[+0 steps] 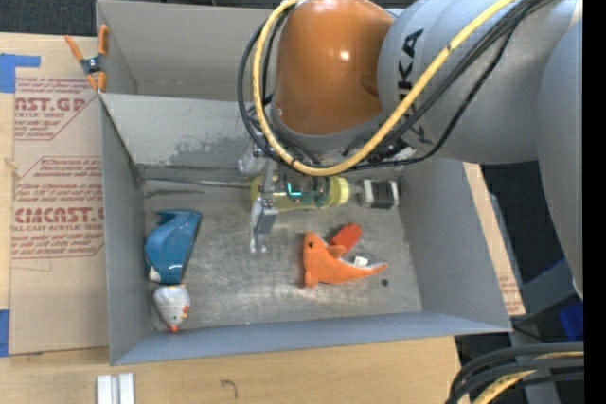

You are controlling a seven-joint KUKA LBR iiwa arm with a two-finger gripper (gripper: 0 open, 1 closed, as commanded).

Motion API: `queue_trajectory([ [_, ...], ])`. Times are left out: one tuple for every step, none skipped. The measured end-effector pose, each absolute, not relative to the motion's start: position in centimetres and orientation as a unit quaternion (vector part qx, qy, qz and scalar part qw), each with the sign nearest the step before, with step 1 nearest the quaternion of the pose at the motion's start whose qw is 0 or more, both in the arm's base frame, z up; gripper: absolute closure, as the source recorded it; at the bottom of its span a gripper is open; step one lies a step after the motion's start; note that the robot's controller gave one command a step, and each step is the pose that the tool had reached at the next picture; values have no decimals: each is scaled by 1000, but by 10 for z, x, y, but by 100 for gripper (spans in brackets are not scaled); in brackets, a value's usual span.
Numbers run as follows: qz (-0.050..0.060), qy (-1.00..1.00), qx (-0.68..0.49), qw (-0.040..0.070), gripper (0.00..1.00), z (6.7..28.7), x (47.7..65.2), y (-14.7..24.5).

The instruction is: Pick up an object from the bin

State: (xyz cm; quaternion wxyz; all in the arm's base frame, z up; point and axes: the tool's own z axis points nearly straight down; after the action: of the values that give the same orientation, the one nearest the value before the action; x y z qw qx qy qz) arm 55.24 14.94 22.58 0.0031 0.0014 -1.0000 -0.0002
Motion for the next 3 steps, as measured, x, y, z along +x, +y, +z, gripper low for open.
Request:
queue_trajectory([
  [-1,-1000,0,-1,0,230,554,149],
  [-1,-1000,0,-6,0,223,554,152],
  [-1,-1000,16,-2,0,160,518,205],
])
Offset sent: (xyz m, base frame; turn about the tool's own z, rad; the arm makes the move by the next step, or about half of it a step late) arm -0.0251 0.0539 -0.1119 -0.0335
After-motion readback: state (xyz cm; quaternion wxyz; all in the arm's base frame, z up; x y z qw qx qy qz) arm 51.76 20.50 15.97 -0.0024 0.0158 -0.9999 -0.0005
